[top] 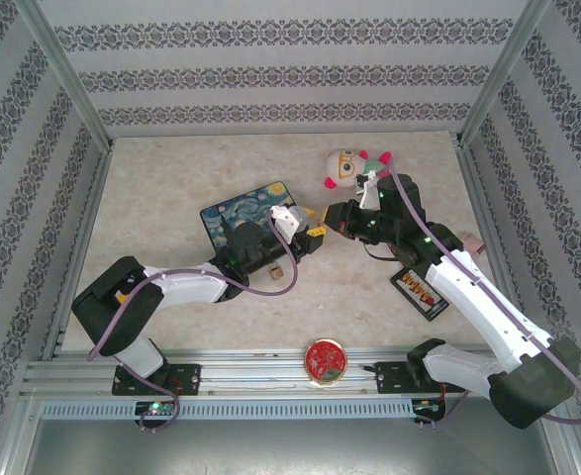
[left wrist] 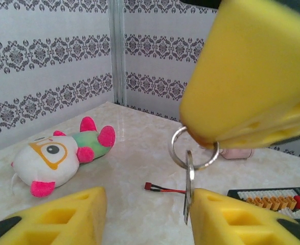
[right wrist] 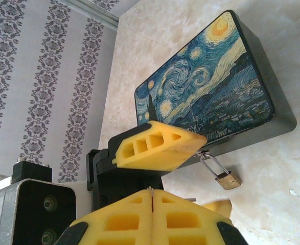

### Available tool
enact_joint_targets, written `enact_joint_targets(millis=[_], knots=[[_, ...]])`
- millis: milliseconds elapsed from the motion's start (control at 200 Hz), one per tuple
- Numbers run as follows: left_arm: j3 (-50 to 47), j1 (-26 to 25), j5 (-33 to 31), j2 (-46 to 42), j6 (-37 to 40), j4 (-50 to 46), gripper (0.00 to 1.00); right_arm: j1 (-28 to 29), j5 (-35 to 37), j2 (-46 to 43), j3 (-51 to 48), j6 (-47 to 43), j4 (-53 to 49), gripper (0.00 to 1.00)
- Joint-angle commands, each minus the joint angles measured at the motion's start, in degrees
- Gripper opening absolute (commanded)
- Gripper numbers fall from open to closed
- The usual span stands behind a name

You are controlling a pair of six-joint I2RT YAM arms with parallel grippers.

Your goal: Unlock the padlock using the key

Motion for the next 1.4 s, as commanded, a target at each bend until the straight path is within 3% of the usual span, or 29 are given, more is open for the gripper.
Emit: enact_joint_targets(millis=[0, 400, 755, 835, 885, 1169, 1394], knots=[[1.47, -0.58, 0.24, 0.41, 0.49, 3.59, 0.36, -0.18, -1.00, 0.17, -0.65, 0.74, 1.49, 0.00], [0.45, -0.58, -1.68, -0.97, 2.12, 1.81, 0.00, -0.18, -0.71, 0.88, -0.68, 0.51, 1.60, 0.00], [-0.06, -0.58, -8.03, -6.63, 15.27, -8.71, 0.00, -0.96, 0.89, 0.10, 1.37, -2.34, -3.74, 0.05], [0.58, -0.58, -9.06, -7.47, 18.39, -11.68, 0.00, -1.10, 0.53, -0.07, 1.65, -2.33, -4.30, 0.24], [0.55, -0.58, -10.28, -7.71, 20.07, -12.40, 0.00, -1.15, 0.53, 0.00, 1.89, -2.35, -4.71, 0.28], [1.80, -0.83, -13.25, -8.73, 28.56, -15.85, 0.00, -1.41, -3.73, 1.59, 4.14, 1.16, -4.48, 0.36], [2.02, -1.58, -14.25, -8.39, 31.72, -14.85, 0.00, -1.28, -8.57, 6.00, 6.90, 3.34, -3.33, 0.36]])
